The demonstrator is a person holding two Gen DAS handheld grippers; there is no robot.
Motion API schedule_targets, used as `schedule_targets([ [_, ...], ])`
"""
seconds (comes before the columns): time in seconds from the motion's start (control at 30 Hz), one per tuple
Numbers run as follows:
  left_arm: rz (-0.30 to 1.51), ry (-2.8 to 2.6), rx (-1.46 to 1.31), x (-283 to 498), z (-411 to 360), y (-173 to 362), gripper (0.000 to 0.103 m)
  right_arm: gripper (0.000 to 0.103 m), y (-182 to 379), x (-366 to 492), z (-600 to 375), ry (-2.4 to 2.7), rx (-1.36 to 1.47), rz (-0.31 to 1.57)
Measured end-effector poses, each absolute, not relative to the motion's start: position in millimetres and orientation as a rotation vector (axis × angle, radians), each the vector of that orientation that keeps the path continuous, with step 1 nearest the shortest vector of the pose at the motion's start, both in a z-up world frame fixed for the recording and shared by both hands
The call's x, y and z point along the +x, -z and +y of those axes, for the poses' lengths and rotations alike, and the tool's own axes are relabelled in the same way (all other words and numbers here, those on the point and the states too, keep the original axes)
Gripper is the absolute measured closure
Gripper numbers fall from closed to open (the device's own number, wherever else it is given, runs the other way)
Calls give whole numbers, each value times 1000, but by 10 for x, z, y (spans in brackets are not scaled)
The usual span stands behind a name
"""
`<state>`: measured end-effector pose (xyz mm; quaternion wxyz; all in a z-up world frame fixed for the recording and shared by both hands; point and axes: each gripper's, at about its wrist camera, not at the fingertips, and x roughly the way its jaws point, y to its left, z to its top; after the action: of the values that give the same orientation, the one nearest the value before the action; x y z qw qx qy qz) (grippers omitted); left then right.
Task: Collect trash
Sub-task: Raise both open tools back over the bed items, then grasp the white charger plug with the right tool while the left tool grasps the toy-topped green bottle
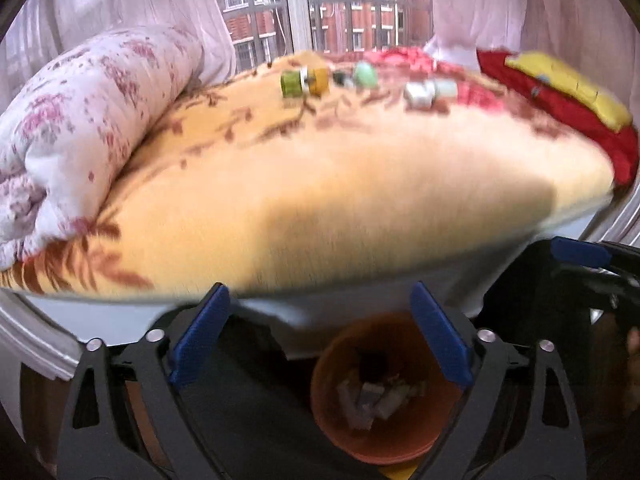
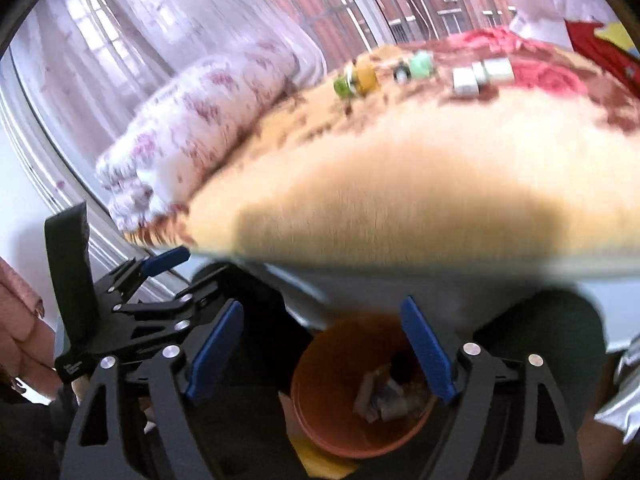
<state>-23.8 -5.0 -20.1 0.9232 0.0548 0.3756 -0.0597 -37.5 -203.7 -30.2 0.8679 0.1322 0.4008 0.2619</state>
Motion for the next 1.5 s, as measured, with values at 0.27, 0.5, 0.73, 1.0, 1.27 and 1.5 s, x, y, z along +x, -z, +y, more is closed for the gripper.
schedule_targets([
  [0.27,725,93,38,481,36,-234,11,20,-166,924,-2351,-427,203,766],
  [0.5,757,81,-49,1086,106,-196,11,23,25,2373,-2554,-289,178,865],
  [0.73,785,63,-62,1412,198,-104,11,29,539,3489,-2624,-143,250,1044],
  [1.0,799,78,3,2078,111,-63,11,63,561,3521,-2346,-109,64,1044],
  [1.27,746,292,248,3197,51,-97,11,63,473,2981,-2490,-259,214,1003],
  [1.5,705,502,594,3702,-57,52,11,63,494,2789,-2468,-341,295,1001],
])
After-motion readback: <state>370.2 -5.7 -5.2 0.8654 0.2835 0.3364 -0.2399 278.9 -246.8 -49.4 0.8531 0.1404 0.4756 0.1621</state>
